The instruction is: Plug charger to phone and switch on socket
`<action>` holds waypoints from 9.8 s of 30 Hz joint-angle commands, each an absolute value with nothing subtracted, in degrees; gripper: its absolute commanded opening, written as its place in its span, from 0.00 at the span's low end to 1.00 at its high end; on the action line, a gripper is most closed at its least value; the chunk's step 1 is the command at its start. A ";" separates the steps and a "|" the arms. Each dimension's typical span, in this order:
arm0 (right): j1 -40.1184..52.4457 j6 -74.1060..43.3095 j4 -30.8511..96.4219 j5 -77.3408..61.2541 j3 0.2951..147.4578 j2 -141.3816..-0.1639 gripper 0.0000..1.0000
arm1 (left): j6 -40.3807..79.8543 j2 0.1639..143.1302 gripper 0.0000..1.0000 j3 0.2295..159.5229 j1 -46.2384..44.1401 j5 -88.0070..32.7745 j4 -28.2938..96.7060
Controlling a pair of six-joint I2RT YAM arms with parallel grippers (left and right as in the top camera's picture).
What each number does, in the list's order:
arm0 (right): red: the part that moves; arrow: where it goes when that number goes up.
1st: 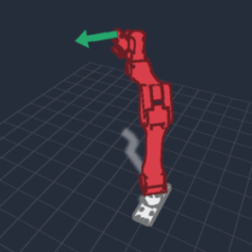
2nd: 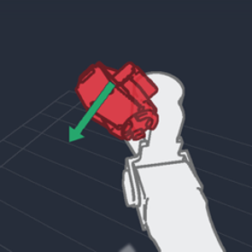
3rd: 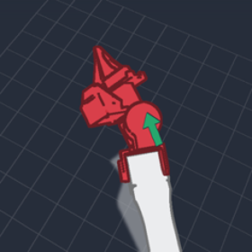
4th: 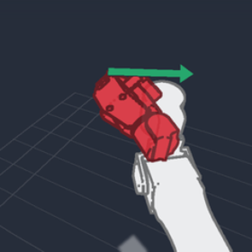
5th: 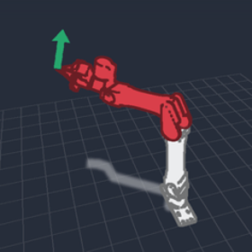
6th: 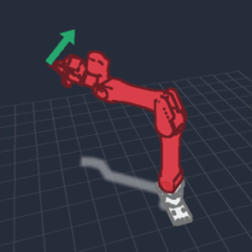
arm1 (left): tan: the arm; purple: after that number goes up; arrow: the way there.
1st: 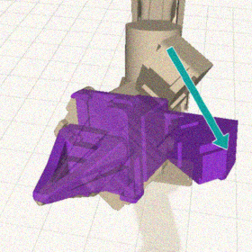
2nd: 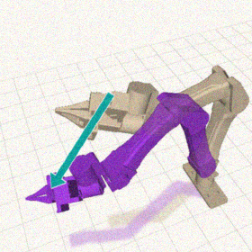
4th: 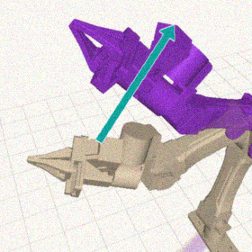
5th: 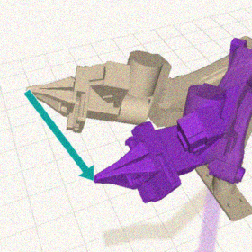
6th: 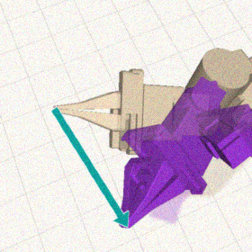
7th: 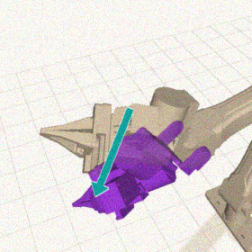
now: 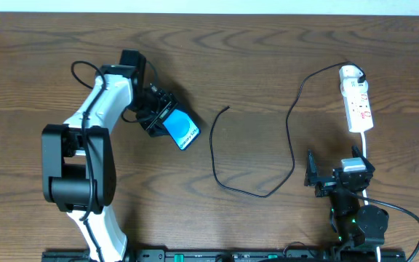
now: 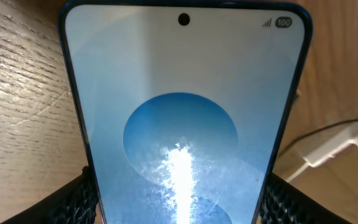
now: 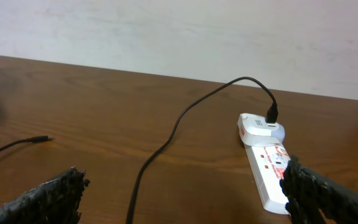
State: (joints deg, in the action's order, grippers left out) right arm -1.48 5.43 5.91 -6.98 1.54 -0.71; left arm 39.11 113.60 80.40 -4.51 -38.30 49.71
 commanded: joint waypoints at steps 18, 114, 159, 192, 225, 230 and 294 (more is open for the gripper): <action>-0.91 4.78 5.82 -6.76 1.28 -0.38 0.99 | 56.29 112.14 0.57 81.56 -2.52 -52.07 49.84; -0.93 -0.40 1.21 -27.29 21.71 -45.93 0.99 | 77.28 112.12 0.52 81.56 -0.89 -76.29 39.64; -1.04 0.38 30.65 -44.12 59.99 -85.80 0.99 | 92.62 112.12 0.52 81.56 -0.89 -74.94 20.21; 10.39 -20.64 14.31 -36.29 59.94 -89.36 0.95 | 88.12 112.12 0.52 81.56 -3.99 -51.59 26.76; 24.56 -29.36 10.04 -40.84 73.23 -111.53 0.58 | 85.54 112.12 0.52 81.56 -7.86 -37.93 39.05; 26.00 -31.03 9.17 -40.60 73.23 -113.62 0.50 | 85.54 112.12 0.52 81.56 -7.86 -37.98 39.46; 11.99 -65.84 -17.12 -47.86 73.23 -112.27 0.01 | 66.02 112.12 0.98 81.56 -4.56 -62.11 6.35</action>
